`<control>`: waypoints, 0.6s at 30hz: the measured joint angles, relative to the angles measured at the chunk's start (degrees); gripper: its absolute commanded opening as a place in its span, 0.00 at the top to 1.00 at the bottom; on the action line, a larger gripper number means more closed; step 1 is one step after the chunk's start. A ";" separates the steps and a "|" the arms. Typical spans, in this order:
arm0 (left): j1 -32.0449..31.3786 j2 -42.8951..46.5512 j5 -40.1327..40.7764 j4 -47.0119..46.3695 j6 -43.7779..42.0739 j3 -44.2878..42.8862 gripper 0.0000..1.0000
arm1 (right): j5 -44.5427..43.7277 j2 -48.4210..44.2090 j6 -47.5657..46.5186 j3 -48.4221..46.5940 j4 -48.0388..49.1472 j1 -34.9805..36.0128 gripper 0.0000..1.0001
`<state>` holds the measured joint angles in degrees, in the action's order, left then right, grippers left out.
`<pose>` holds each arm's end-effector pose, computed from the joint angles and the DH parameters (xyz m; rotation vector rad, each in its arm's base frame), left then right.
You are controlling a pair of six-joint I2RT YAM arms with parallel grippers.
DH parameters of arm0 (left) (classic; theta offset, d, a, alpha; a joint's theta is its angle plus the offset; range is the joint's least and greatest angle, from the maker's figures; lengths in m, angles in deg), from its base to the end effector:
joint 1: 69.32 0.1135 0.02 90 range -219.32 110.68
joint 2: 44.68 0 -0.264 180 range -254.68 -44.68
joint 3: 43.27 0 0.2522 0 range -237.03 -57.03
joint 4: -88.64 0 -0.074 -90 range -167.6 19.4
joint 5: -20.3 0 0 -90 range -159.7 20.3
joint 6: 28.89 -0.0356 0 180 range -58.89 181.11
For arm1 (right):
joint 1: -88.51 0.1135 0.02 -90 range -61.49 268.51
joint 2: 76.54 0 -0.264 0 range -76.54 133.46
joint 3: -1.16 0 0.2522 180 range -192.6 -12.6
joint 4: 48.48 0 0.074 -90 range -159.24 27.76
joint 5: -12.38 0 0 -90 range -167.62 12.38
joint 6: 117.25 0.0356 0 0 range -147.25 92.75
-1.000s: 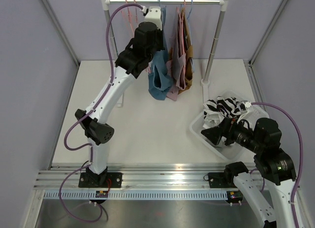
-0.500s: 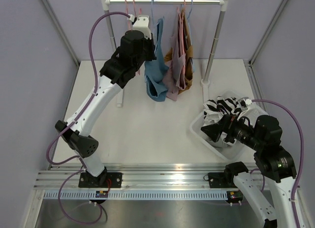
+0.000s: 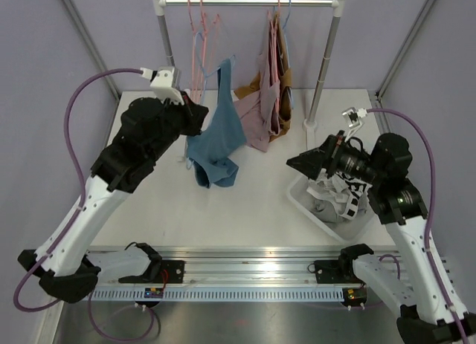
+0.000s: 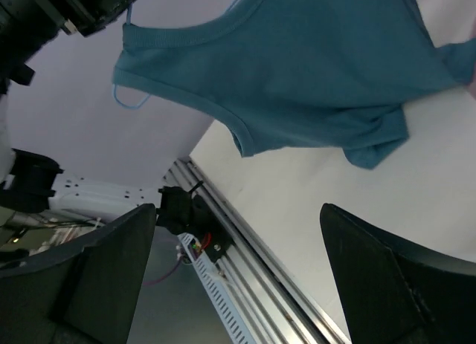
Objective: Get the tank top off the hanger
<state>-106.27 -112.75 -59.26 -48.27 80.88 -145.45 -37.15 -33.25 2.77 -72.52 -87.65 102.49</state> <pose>0.1940 -0.1378 0.4828 0.1266 1.7545 -0.5707 0.1354 0.0575 0.4067 -0.3030 1.8071 1.1583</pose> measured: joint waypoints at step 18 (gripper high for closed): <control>-0.20 35.78 -14.88 4.09 9.03 31.85 1.00 | -26.34 29.55 -4.04 -11.63 16.15 34.45 0.31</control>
<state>-106.46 -76.97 -74.14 -44.19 89.91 -113.60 -63.49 -3.70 -1.28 -84.15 -71.50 136.94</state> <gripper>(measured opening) 0.023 0.725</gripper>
